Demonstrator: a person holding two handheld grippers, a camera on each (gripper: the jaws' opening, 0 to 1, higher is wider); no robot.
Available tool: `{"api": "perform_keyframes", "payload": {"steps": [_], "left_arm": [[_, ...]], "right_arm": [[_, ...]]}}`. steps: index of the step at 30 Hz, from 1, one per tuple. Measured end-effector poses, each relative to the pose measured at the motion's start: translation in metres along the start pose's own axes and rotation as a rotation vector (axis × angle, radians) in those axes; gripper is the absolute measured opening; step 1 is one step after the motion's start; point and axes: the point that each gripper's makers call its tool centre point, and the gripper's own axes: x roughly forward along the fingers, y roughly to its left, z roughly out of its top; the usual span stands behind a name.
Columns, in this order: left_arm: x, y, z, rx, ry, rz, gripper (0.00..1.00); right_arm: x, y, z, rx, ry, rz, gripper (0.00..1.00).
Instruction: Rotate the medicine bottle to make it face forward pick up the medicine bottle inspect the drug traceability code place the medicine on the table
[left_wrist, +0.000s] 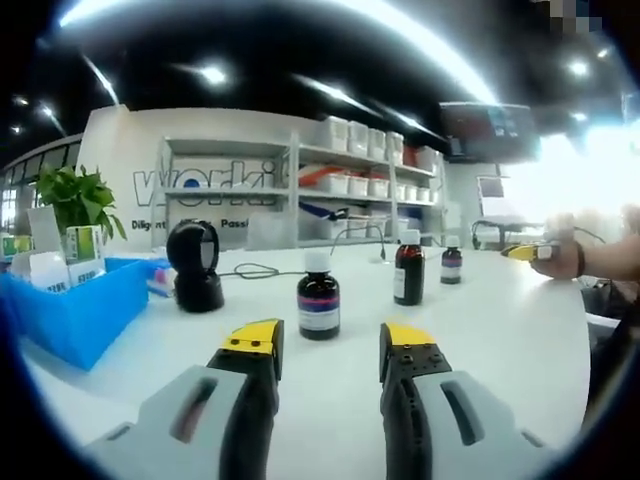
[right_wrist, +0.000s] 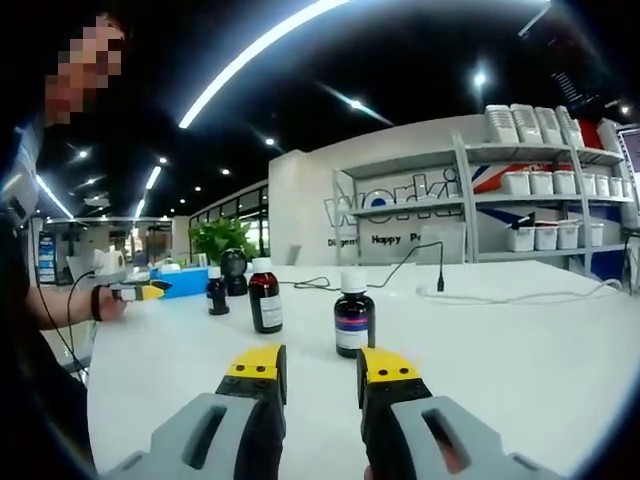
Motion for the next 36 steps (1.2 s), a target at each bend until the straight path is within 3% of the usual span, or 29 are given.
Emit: {"api": "perform_keyframes", "payload": {"steps": [10,19,26,32,36], "left_arm": [[0.000,0.000,0.002,0.010,-0.012,0.000,0.32],[0.000,-0.003,0.002,0.017,-0.010,-0.015,0.31],[0.000,-0.001,0.002,0.015,-0.014,-0.010,0.31],[0.000,-0.002,0.002,0.017,-0.010,-0.012,0.31],[0.001,-0.003,0.001,0.017,-0.006,-0.018,0.31]], "right_arm": [[0.028,-0.006,0.031,-0.095,0.035,0.051,0.27],[0.056,-0.025,0.043,-0.124,0.062,0.095,0.29],[0.075,-0.030,0.033,-0.172,0.125,0.154,0.32],[0.089,-0.027,0.022,-0.216,0.191,0.259,0.38],[0.099,-0.028,0.018,-0.196,0.205,0.304,0.40]]}}
